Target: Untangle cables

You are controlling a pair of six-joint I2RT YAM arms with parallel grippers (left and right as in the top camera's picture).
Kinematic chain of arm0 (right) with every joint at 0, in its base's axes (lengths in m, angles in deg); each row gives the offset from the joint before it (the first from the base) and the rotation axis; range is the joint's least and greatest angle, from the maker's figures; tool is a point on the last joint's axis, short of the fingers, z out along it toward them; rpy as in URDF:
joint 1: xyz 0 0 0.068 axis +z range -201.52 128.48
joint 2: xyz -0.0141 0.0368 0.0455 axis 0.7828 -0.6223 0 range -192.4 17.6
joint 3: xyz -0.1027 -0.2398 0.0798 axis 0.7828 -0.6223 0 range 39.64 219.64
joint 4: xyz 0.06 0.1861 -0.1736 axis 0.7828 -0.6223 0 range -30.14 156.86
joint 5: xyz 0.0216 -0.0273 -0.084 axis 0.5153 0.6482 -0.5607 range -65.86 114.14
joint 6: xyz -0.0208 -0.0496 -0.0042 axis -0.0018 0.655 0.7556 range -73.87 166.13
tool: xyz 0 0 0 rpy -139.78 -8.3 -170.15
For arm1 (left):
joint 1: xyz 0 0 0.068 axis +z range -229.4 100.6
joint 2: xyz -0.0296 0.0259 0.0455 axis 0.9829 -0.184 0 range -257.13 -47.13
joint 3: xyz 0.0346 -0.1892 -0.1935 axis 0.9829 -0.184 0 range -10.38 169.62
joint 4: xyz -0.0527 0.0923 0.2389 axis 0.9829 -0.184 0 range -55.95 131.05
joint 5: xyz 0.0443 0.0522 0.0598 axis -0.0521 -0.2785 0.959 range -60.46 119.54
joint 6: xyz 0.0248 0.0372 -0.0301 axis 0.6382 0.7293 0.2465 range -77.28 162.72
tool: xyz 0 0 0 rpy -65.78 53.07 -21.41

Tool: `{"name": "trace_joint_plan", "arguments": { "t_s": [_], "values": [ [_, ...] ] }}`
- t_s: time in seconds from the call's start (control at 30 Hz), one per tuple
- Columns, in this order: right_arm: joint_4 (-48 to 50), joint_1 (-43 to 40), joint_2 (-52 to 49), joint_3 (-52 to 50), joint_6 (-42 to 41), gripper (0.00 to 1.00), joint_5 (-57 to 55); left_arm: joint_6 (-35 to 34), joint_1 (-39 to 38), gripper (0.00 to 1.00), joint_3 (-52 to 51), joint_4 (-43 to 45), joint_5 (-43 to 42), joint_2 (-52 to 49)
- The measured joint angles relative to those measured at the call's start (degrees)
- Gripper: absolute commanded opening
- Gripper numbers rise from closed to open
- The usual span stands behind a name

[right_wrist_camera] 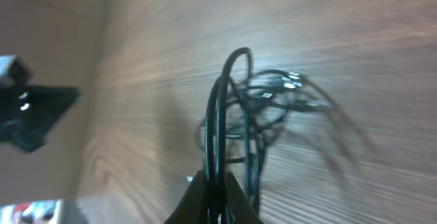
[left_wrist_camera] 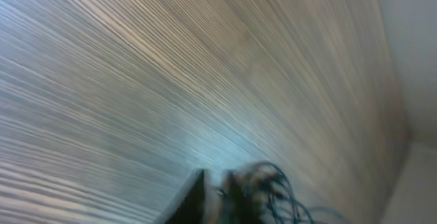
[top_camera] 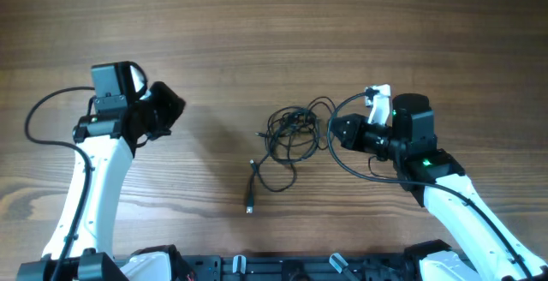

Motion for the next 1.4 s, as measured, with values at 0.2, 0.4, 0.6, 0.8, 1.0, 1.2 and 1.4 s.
{"name": "trace_joint_plan", "arguments": {
  "t_s": [0.2,0.4,0.6,0.8,1.0,1.2,1.4],
  "values": [
    [1.0,0.6,0.0,0.0,1.3,0.04,2.7,-0.5,-10.4,0.91,0.0,0.8,-4.0,-1.9],
    [-0.1,0.6,0.0,0.0,3.1,0.05,3.0,6.7,-21.7,1.0,0.0,8.8,-5.0,-6.7],
    [-0.5,0.6,0.0,0.0,3.3,0.04,4.8,12.8,-29.7,1.0,0.2,13.0,-0.6,-14.2],
    [-0.5,0.6,0.0,0.0,3.4,0.04,6.1,14.3,-34.1,0.36,0.2,14.6,1.8,-21.7],
    [-0.5,0.6,0.0,0.0,5.1,0.28,6.3,12.3,-37.8,0.04,0.2,14.0,7.7,-23.6],
    [-4.3,0.6,0.0,0.0,6.7,0.56,3.9,2.8,-36.9,0.04,0.5,12.0,16.9,-23.7],
    [-10.4,0.7,0.0,-0.1,7.4,0.59,-0.2,-2.9,-31.9,0.04,0.7,11.6,18.0,-23.7]
  ]
}}
